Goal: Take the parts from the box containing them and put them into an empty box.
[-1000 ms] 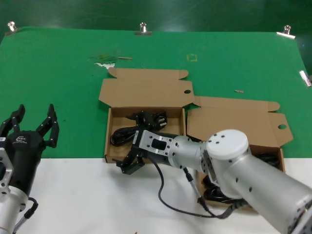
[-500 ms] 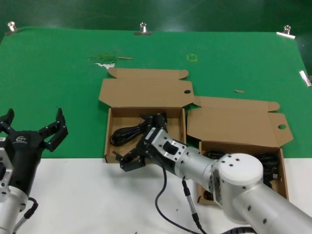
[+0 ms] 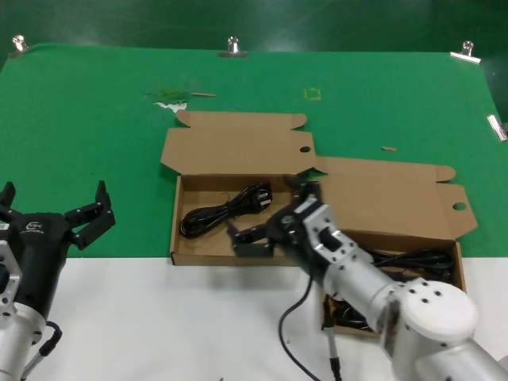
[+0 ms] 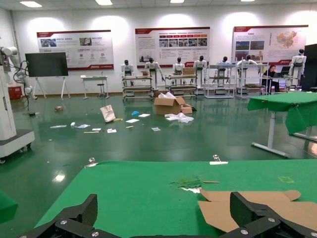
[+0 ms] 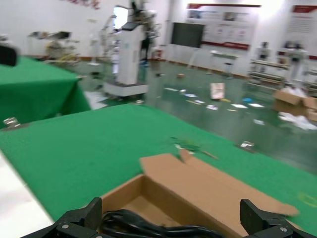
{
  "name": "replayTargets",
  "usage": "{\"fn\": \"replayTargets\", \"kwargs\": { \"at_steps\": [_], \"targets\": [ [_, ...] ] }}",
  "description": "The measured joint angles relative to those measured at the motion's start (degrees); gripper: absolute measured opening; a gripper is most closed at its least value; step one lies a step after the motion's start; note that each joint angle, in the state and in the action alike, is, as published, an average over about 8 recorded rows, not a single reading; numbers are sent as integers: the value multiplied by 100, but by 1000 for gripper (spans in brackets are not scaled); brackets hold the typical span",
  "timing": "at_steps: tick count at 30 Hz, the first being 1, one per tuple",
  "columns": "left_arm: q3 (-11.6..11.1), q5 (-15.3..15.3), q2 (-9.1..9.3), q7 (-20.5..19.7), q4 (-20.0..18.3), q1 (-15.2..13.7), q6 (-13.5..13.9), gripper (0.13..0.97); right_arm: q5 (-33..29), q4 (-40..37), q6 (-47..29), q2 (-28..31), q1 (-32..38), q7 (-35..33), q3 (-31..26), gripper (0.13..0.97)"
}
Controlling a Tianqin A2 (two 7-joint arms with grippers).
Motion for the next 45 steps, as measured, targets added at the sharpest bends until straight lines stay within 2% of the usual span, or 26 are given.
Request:
{"fn": "replayTargets", "kwargs": {
  "at_steps": [11,27,45],
  "targets": [
    [0,-1,0,0,0,0,0,963,-326,1158,434,252,-916,690,969,966],
    [0,-1,0,0,0,0,0,966,-781,2779,1039,605,-2198,1650,2324,966],
    [0,-1,0,0,0,0,0,966,-835,2968,1109,646,-2348,1761,2482,966]
  ]
}}
